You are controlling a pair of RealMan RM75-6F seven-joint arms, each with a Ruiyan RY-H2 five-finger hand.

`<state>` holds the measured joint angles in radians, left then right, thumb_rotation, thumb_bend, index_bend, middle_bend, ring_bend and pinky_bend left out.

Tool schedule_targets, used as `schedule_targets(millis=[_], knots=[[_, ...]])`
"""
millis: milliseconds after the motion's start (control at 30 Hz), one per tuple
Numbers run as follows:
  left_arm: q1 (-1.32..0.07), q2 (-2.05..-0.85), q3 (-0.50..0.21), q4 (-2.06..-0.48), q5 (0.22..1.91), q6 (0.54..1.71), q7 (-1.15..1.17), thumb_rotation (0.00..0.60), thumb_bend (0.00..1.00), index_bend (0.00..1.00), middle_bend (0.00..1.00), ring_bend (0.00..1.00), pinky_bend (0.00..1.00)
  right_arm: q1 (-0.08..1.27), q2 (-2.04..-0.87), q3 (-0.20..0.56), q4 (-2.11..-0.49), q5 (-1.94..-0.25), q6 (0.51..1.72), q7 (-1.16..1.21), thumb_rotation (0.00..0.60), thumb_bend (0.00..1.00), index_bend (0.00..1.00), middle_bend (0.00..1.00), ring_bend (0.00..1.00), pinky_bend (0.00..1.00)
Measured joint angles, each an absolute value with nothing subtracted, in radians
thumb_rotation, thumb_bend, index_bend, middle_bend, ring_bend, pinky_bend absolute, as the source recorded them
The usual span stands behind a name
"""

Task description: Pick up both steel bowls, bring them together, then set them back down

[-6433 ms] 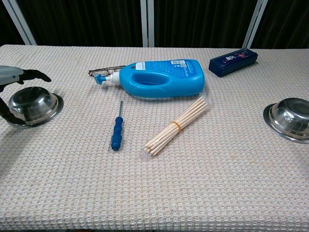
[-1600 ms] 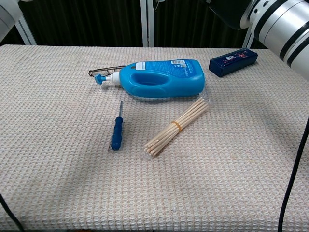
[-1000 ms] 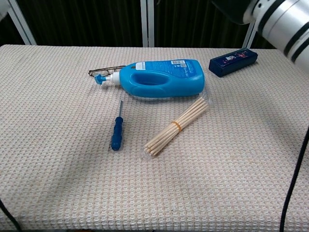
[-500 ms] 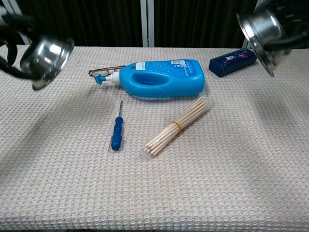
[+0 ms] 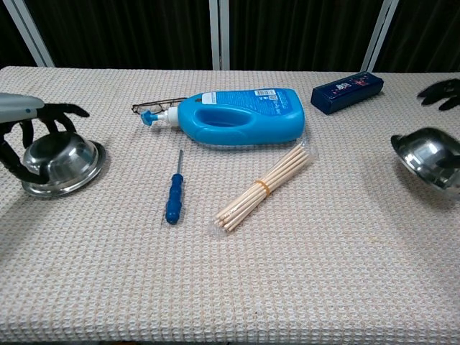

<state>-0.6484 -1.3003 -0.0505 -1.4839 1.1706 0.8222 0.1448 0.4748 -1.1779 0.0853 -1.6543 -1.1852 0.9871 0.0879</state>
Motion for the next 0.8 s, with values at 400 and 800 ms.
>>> schedule_targets(millis=[400,800], knots=[[-0.500,-1.210,-0.061,-1.681,1.232,1.166,0.160,0.569,0.04,0.00,0.00,0.00,0.16,0.357,-1.183,0.094,-1.724,-1.234,1.245,0.072,0.600,0.00,0.00,0.00,0.00,0.00],[-0.176,-1.355,0.022,-1.522,1.407,1.640,0.082,0.475,0.06,0.00,0.00,0.00,0.12,0.106,-1.438,0.033,-1.466,-1.338,1.581,0.059,0.600,0.00,0.00,0.00,0.00,0.00]])
